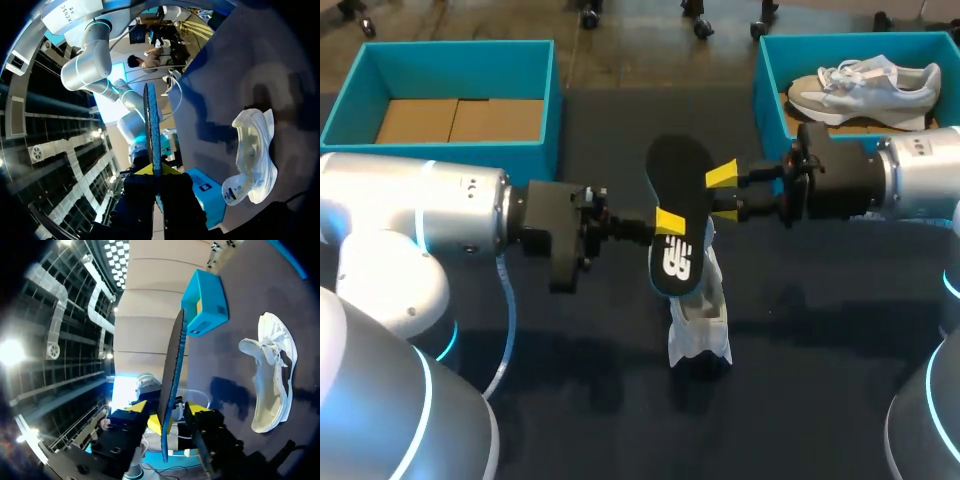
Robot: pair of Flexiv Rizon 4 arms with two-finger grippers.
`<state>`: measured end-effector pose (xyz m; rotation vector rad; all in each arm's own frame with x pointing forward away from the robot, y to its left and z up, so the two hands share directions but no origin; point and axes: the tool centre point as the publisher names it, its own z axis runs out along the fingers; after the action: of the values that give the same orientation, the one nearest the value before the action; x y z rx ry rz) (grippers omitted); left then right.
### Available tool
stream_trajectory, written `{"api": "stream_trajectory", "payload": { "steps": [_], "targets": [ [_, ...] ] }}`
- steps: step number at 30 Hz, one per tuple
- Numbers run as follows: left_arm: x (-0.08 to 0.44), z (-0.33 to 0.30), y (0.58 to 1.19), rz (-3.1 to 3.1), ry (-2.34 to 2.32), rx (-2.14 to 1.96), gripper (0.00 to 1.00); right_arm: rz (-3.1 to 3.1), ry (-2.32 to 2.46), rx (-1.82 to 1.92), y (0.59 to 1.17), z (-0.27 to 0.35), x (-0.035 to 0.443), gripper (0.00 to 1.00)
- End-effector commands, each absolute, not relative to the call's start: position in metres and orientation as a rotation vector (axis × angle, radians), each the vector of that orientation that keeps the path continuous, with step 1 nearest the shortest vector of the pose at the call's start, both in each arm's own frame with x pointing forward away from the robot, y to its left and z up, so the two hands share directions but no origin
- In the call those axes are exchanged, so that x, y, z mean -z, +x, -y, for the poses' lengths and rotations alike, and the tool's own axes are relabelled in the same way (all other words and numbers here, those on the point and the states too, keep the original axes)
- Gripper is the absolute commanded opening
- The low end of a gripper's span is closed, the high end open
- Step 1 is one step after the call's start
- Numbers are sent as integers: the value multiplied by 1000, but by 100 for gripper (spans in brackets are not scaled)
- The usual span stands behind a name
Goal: Take the shoe out of the shoebox, open the shoe tongue, remove and reinsert the insole, then place the shoe into the shoebox
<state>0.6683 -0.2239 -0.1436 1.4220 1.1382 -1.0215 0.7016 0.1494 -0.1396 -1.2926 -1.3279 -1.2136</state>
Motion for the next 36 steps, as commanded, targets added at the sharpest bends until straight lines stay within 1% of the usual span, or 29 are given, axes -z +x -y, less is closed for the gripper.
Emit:
{"api": "stream_trajectory", "payload": {
  "steps": [1,4,5,7,8,15,16,17,24,28,36],
  "targets": [
    [147,241,671,-1137,1417,1020,0,1323,-1294,1217,703,-154,141,19],
    [149,244,670,-1139,1413,1022,0,1319,-1286,1221,703,-156,141,17],
    [149,245,670,-1139,1414,1021,0,1319,-1284,1222,704,-156,141,14],
    [149,246,669,-1139,1409,1023,0,1315,-1282,1230,704,-156,142,4],
    [148,247,669,-1140,1407,1023,0,1313,-1283,1234,704,-155,142,0],
    [149,250,665,-1160,1415,1033,0,1299,-1279,1246,704,-154,143,0],
    [147,247,664,-1181,1419,1035,54,1291,-1291,1247,703,-151,145,0],
    [144,244,666,-1194,1415,1038,100,1285,-1305,1247,703,-149,146,0],
    [136,209,675,-1298,1558,1043,100,1276,-1333,1237,706,-138,157,0],
    [138,193,682,-1417,1715,1017,100,1282,-1354,1206,709,-134,163,0],
    [131,192,692,-1663,1897,875,100,1277,-1369,1174,713,-135,183,0]
  ]
}}
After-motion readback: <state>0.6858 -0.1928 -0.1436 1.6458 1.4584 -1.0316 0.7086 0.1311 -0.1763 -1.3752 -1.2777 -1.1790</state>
